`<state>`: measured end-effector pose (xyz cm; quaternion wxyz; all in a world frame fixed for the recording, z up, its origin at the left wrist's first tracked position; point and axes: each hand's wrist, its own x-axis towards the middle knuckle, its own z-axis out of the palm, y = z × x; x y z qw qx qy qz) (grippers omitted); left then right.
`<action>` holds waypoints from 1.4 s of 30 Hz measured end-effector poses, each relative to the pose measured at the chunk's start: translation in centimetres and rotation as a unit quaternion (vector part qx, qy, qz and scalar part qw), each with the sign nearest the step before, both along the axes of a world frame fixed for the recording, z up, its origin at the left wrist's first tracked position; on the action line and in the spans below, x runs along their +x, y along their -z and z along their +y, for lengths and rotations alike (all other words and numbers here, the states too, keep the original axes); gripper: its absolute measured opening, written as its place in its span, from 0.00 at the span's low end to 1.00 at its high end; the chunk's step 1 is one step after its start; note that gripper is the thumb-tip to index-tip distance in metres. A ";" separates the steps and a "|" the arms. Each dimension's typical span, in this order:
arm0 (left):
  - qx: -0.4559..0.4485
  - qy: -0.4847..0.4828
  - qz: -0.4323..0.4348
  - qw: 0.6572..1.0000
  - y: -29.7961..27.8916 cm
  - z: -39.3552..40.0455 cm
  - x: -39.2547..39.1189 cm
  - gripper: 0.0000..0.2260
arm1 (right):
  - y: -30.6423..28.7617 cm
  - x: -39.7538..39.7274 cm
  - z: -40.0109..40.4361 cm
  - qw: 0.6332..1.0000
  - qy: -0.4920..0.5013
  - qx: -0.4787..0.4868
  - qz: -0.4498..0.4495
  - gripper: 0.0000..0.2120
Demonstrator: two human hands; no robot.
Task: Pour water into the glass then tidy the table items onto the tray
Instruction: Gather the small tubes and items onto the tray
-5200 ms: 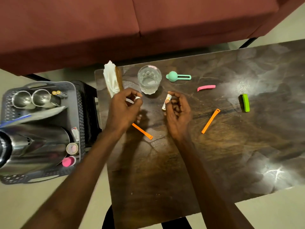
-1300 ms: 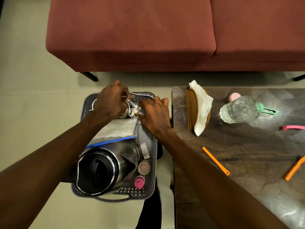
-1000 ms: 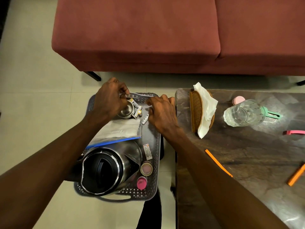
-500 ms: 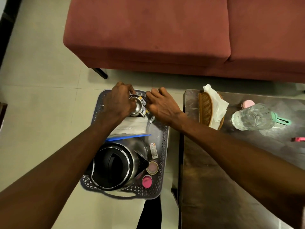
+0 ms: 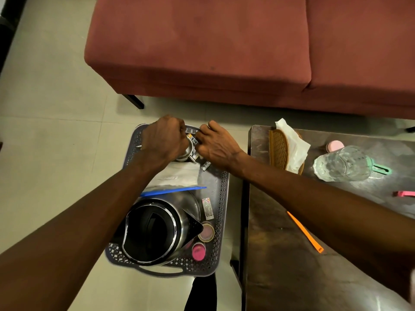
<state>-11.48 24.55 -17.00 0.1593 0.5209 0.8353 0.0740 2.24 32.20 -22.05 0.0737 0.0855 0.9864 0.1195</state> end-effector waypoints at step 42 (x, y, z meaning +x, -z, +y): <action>-0.016 0.116 0.130 0.985 1.7 0.6 -0.1 0.16 | -3.9 5.2 0.0 0.912 0.301 -0.187 0.207 0.13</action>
